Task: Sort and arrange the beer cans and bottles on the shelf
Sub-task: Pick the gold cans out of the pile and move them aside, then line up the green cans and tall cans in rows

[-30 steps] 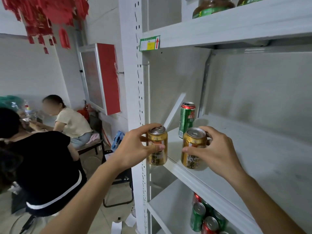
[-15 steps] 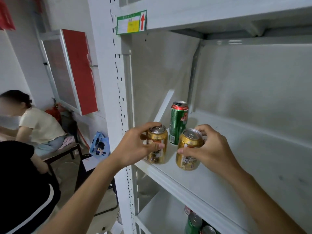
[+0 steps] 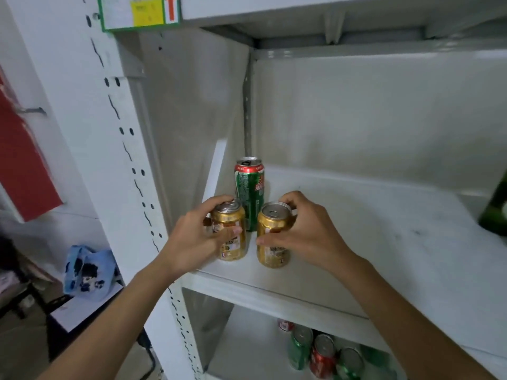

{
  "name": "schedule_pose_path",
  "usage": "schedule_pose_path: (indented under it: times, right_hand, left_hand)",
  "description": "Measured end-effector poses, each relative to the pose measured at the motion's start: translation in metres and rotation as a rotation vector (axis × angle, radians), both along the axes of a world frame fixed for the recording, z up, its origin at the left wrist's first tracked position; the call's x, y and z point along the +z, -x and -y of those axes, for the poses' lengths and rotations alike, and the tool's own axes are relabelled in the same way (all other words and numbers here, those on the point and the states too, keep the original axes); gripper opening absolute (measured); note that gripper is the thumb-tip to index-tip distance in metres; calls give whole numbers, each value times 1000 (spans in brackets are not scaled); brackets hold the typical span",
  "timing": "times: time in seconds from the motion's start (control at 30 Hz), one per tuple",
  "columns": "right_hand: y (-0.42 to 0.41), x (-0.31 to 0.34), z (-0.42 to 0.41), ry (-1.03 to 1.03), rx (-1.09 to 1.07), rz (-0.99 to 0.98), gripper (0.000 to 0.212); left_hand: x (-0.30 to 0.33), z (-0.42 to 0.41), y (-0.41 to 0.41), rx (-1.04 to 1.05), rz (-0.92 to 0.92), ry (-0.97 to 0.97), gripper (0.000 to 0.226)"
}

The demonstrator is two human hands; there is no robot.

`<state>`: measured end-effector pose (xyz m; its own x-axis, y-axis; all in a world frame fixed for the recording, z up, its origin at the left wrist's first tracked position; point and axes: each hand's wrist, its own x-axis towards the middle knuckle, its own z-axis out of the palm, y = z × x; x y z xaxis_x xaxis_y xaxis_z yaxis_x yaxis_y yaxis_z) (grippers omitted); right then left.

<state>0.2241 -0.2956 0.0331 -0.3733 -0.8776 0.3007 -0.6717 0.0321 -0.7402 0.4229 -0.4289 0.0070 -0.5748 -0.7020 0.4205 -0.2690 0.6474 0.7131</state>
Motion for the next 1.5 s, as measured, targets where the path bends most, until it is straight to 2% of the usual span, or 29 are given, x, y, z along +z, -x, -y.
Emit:
schedule_pose_path:
  times: [0.37, 0.77, 0.9, 1.07, 1.17, 1.23, 1.4, 1.5]
  right_hand:
    - [-18, -17, 8, 74, -108, -8, 73]
    - [-21, -27, 12, 109, -148, -13, 83]
    - [-22, -26, 9, 94, -125, 28, 79]
    - [-16, -18, -8, 80, -68, 117, 61]
    - [-4, -16, -34, 152, -159, 164, 41]
    - [13, -14, -59, 236, -275, 139, 31]
    - [68, -16, -155, 294, -604, -91, 10]
    - [89, -17, -228, 217, -825, -228, 15]
  left_hand:
    - [-8, 8, 4, -39, 17, 43, 60]
    - [-15, 11, 8, -71, -17, -21, 61]
    - [-7, 9, 7, -79, 12, -55, 63]
    - [5, -6, 17, -18, 49, 131, 64]
    - [16, -20, 32, 8, 39, 430, 50]
    - [24, -34, 49, -74, -51, 538, 44]
    - [27, -101, 121, -461, -198, 583, 31]
    - [17, -144, 173, -604, -175, 499, 30]
